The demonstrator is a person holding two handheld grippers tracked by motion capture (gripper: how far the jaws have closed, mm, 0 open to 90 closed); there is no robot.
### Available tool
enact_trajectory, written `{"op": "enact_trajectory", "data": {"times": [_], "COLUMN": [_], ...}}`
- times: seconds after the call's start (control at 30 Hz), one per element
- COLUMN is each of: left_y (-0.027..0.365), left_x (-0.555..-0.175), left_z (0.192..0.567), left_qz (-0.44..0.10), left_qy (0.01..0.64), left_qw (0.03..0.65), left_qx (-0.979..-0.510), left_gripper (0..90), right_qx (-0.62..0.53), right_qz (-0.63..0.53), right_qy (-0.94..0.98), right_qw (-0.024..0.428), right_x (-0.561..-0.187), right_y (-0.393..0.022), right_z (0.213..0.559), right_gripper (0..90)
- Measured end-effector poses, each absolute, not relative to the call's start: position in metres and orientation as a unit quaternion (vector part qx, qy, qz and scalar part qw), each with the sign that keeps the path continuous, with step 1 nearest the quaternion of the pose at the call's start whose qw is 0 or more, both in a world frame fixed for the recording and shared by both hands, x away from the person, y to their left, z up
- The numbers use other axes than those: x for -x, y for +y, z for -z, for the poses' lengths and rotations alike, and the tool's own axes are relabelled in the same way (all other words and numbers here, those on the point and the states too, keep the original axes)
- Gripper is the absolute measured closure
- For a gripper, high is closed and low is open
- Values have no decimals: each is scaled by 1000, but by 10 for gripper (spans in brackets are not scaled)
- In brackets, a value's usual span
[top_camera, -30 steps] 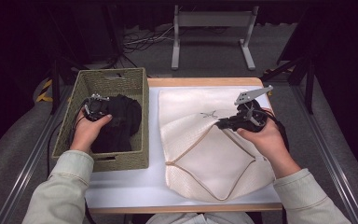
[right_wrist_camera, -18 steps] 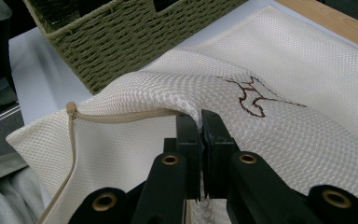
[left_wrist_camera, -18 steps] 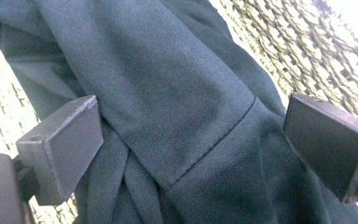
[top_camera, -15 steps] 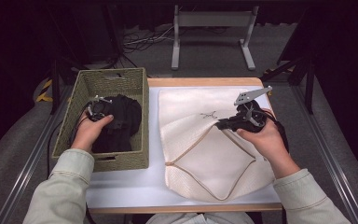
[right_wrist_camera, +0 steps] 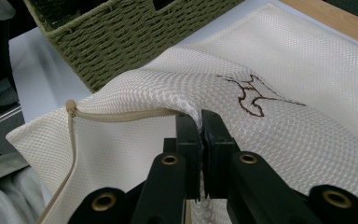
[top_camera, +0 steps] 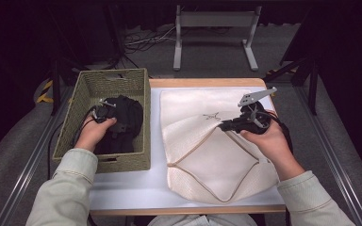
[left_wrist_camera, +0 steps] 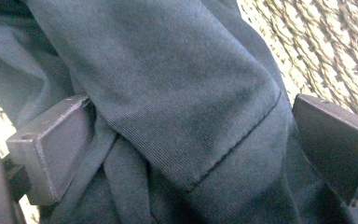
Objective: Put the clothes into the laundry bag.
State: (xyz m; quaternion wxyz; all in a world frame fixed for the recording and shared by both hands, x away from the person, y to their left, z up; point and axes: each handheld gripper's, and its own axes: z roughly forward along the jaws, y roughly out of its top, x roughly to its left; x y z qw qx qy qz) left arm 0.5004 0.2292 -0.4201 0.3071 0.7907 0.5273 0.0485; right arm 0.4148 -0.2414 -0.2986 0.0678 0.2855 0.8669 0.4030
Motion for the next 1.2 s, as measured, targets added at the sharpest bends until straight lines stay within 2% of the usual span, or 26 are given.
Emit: {"op": "enact_trajectory", "data": {"times": [0.4, 0.43, 0.53, 0.67, 0.83, 0.93, 1.0, 1.07, 1.1, 1.17, 1.2], "left_y": [216, 214, 210, 197, 197, 199, 202, 203, 205, 207, 208], "left_x": [-499, -499, -498, -497, -497, -497, -496, -496, -496, -496, -496], "left_z": [427, 427, 428, 430, 430, 427, 423, 421, 420, 418, 416], "left_qz": [-53, -58, -66, -101, -103, -102, -115, -115, -118, -117, -123], "left_qy": [503, 498, 493, 465, 466, 466, 467, 466, 469, 480, 484], "left_qw": [269, 259, 247, 196, 193, 193, 186, 184, 183, 183, 178], "left_qx": [-820, -826, -831, -857, -857, -858, -857, -858, -856, -850, -848], "left_gripper": [18, 41, 34, 34, 47, 96, 264, 305, 381, 461, 542], "right_qx": [-283, -283, -284, -285, -286, -287, -286, -286, -286, -285, -285], "right_qz": [-402, -402, -402, -401, -402, -402, -402, -402, -402, -402, -402], "right_qy": [869, 868, 868, 868, 868, 867, 867, 868, 867, 868, 868], "right_qw": [65, 65, 65, 63, 63, 64, 64, 64, 64, 63, 63], "right_x": [-415, -415, -416, -416, -414, -414, -414, -414, -414, -414, -414], "right_y": [-238, -238, -238, -239, -241, -242, -242, -241, -241, -241, -241], "right_z": [300, 300, 301, 304, 303, 303, 303, 303, 304, 304, 304], "right_gripper": [872, 872, 872, 872, 872, 872, 872, 872, 871, 872, 872]}}
